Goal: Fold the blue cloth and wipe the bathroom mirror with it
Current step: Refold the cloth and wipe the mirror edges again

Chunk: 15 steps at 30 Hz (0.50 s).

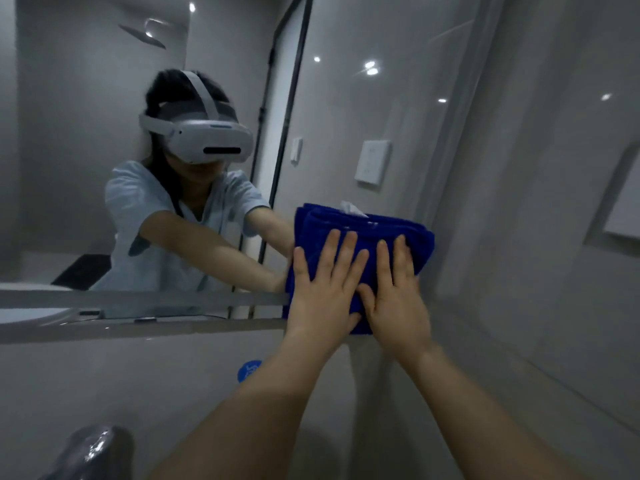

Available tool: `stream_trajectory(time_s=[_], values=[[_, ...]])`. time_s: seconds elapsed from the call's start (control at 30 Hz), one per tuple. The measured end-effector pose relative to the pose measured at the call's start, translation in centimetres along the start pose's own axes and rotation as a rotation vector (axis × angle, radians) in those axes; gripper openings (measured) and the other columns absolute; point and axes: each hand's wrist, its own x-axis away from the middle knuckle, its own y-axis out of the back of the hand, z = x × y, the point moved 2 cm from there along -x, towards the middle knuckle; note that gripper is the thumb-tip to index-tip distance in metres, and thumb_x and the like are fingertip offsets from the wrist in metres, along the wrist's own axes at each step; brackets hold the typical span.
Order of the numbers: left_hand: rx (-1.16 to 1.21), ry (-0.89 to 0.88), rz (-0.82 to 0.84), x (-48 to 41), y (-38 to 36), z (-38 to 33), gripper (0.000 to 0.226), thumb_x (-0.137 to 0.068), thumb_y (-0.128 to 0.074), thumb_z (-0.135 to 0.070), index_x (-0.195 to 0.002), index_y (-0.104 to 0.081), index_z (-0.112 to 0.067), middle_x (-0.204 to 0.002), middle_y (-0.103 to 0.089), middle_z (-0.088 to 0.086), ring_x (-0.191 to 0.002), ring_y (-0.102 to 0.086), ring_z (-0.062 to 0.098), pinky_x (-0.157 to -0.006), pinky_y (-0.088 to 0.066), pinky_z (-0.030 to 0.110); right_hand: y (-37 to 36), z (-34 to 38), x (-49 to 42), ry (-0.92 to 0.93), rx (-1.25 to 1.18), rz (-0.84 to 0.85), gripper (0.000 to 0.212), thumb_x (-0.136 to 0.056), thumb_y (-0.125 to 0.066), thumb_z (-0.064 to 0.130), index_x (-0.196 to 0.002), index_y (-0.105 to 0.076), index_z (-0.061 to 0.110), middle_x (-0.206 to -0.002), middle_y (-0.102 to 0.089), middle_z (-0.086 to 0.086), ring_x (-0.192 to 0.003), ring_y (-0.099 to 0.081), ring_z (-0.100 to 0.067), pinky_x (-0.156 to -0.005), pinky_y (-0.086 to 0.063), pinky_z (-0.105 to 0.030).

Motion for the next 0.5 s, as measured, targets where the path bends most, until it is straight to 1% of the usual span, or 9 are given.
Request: stream_trajectory(time_s=[0.03, 0.07, 0.1, 0.17, 0.3, 0.33, 0.4, 0.43, 0.5], values=[[-0.041, -0.118, 0.007, -0.3, 0.1, -0.2, 0.100, -0.078, -0.050, -0.065, -0.140, 0.011, -0.017, -0.143, 0.029, 0.015, -0.132, 0.031, 0.037, -0.106, 0.005, 0.065, -0.7, -0.2, 0.7, -0.080, -0.059, 0.009, 0.067, -0.088, -0.021, 0.050, -0.139, 0.010, 0.018, -0.147, 0.016, -0.001, -0.137, 0.007, -0.015, -0.113, -0.014, -0.045], [-0.054, -0.221, 0.041, -0.5, 0.0, -0.3, 0.095, -0.085, -0.044, -0.059, -0.136, 0.024, -0.016, -0.134, 0.042, 0.015, -0.121, 0.043, 0.035, -0.100, 0.017, 0.064, -1.3, -0.1, 1.4, -0.152, -0.121, 0.009, 0.065, -0.089, -0.020, 0.050, -0.136, 0.013, 0.020, -0.145, 0.020, 0.002, -0.136, 0.012, -0.012, -0.115, -0.009, -0.043], [-0.061, -0.297, 0.079, -0.7, 0.2, -0.1, 0.092, -0.089, -0.040, -0.055, -0.133, 0.031, -0.014, -0.128, 0.049, 0.014, -0.113, 0.049, 0.033, -0.094, 0.024, 0.060, -1.8, 0.3, 2.0, -0.218, -0.187, 0.002, 0.064, -0.092, -0.022, 0.047, -0.135, 0.016, 0.021, -0.144, 0.023, 0.004, -0.136, 0.015, -0.011, -0.117, -0.006, -0.042], [-0.123, -0.422, 0.086, -1.0, 0.7, 0.4, 0.091, -0.091, -0.038, -0.054, -0.136, 0.030, -0.013, -0.129, 0.048, 0.014, -0.112, 0.050, 0.032, -0.089, 0.029, 0.057, -2.7, 1.3, 3.0, -0.346, -0.309, -0.023, 0.062, -0.099, -0.029, 0.036, -0.138, 0.017, 0.021, -0.145, 0.026, 0.007, -0.139, 0.017, -0.011, -0.118, -0.002, -0.037], [-0.207, -0.635, 0.086, -0.9, 1.2, 1.5, 0.083, -0.091, -0.032, -0.053, -0.145, 0.018, -0.015, -0.141, 0.039, 0.011, -0.136, 0.032, 0.030, -0.090, 0.032, 0.052, -3.6, 3.9, 4.5, -0.581, -0.491, -0.050, 0.065, -0.099, -0.035, 0.026, -0.147, 0.009, 0.017, -0.155, 0.019, -0.001, -0.143, 0.015, -0.015, -0.107, 0.001, -0.020], [-0.220, -0.683, 0.104, -0.7, 1.5, 1.9, 0.080, -0.091, -0.030, -0.053, -0.146, 0.016, -0.017, -0.146, 0.035, 0.010, -0.137, 0.029, 0.030, -0.091, 0.032, 0.051, -3.8, 4.7, 4.9, -0.629, -0.542, -0.046, 0.065, -0.100, -0.034, 0.026, -0.148, 0.008, 0.016, -0.155, 0.019, -0.001, -0.144, 0.014, -0.015, -0.107, 0.001, -0.020], [-0.208, -0.738, 0.132, -0.1, 1.6, 2.9, 0.077, -0.091, -0.029, -0.053, -0.147, 0.012, -0.019, -0.147, 0.033, 0.007, -0.136, 0.031, 0.027, -0.093, 0.032, 0.050, -4.4, 6.4, 5.9, -0.696, -0.613, -0.027, 0.066, -0.099, -0.034, 0.030, -0.148, 0.009, 0.016, -0.155, 0.019, -0.001, -0.144, 0.011, -0.016, -0.112, -0.005, -0.025], [-0.200, -0.757, 0.147, 0.3, 1.5, 3.6, 0.077, -0.091, -0.029, -0.054, -0.147, 0.011, -0.020, -0.143, 0.036, 0.006, -0.135, 0.033, 0.026, -0.094, 0.032, 0.050, -4.8, 7.3, 6.4, -0.713, -0.612, -0.006, 0.067, -0.099, -0.033, 0.033, -0.148, 0.010, 0.016, -0.155, 0.019, -0.002, -0.145, 0.008, -0.017, -0.114, -0.008, -0.029], [-0.195, -0.797, 0.183, 1.5, 1.1, 5.4, 0.076, -0.091, -0.030, -0.053, -0.147, 0.011, -0.021, -0.138, 0.038, 0.005, -0.133, 0.035, 0.025, -0.093, 0.033, 0.050, -5.7, 9.5, 7.4, -0.746, -0.532, 0.066, 0.068, -0.099, -0.029, 0.038, -0.147, 0.013, 0.016, -0.156, 0.017, -0.003, -0.145, 0.003, -0.019, -0.115, -0.008, -0.036]])
